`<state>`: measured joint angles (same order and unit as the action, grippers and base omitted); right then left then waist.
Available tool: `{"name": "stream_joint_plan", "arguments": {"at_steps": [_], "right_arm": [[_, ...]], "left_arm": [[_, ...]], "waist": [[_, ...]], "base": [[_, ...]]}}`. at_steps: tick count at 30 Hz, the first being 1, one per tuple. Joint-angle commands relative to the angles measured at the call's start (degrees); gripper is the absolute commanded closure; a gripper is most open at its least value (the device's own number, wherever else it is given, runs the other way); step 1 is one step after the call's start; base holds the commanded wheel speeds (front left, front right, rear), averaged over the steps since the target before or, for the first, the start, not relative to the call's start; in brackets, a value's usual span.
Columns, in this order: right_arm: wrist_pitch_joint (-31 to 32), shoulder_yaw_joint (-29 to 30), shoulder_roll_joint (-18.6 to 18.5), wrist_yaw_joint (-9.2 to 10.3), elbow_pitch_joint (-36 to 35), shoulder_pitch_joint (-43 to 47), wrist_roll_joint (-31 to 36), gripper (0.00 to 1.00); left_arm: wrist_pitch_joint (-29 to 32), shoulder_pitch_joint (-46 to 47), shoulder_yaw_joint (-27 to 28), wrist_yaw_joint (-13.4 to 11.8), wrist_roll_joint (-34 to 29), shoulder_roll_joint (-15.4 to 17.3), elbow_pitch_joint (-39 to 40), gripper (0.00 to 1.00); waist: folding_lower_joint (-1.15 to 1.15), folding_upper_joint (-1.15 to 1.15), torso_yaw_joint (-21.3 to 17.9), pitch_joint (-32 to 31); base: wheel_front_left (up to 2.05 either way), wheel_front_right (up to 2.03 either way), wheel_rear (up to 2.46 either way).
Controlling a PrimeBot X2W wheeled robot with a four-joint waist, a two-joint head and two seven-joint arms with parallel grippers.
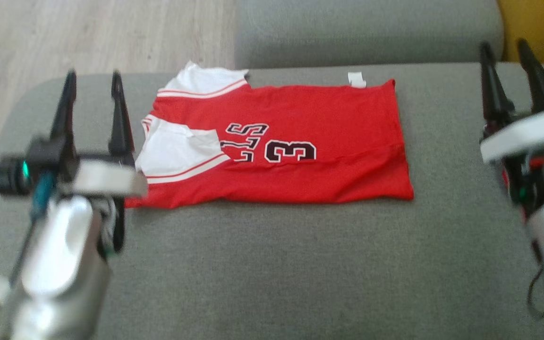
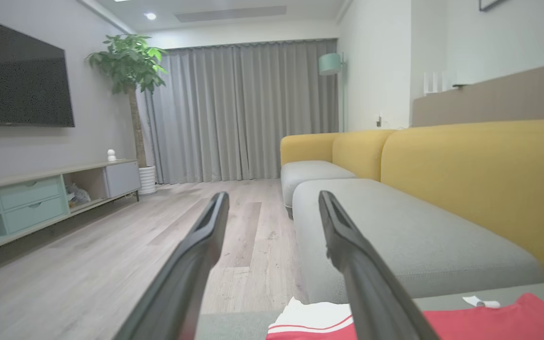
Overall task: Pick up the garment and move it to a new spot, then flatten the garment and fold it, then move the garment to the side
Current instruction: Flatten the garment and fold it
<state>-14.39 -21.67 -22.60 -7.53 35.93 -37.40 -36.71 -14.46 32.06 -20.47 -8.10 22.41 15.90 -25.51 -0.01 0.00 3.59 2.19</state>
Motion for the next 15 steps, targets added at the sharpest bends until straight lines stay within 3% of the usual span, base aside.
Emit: {"name": "stream_joint_plan", "arguments": {"at_steps": [1, 6, 11, 15], "right_arm": [[-0.58, 2.72, 1.65, 0.04, -3.53, 3.85, 3.19, 0.00], [-0.60, 17.20, 10.81, 0.04, -16.12, 19.21, 16.16, 0.00], [-0.60, 21.97, 17.07, 0.04, -23.41, 29.59, 22.29, 0.00], [-0.60, 22.99, 19.00, 0.04, -26.32, 34.26, 23.79, 0.00]], "left_arm": [[-0.50, -0.41, 3.41, -0.92, -0.55, 0.94, 4.05, 0.00], [-0.52, -13.09, 8.73, -1.53, -2.29, -3.24, 13.65, 0.00], [-0.52, -21.65, 12.03, 0.28, -4.43, -6.92, 15.63, 0.00], [-0.53, -25.59, 13.80, 1.73, -6.02, -8.98, 13.44, 0.00]], "waist": [[0.01, 0.00, 0.40, -1.14], [0.01, 0.00, 1.11, -3.22], [0.01, 0.00, 1.19, -4.02], [0.01, 0.00, 0.71, -4.31]], "base": [[0.00, 0.00, 0.00], [0.00, 0.00, 0.00], [0.00, 0.00, 0.00], [0.00, 0.00, 0.00]]}}
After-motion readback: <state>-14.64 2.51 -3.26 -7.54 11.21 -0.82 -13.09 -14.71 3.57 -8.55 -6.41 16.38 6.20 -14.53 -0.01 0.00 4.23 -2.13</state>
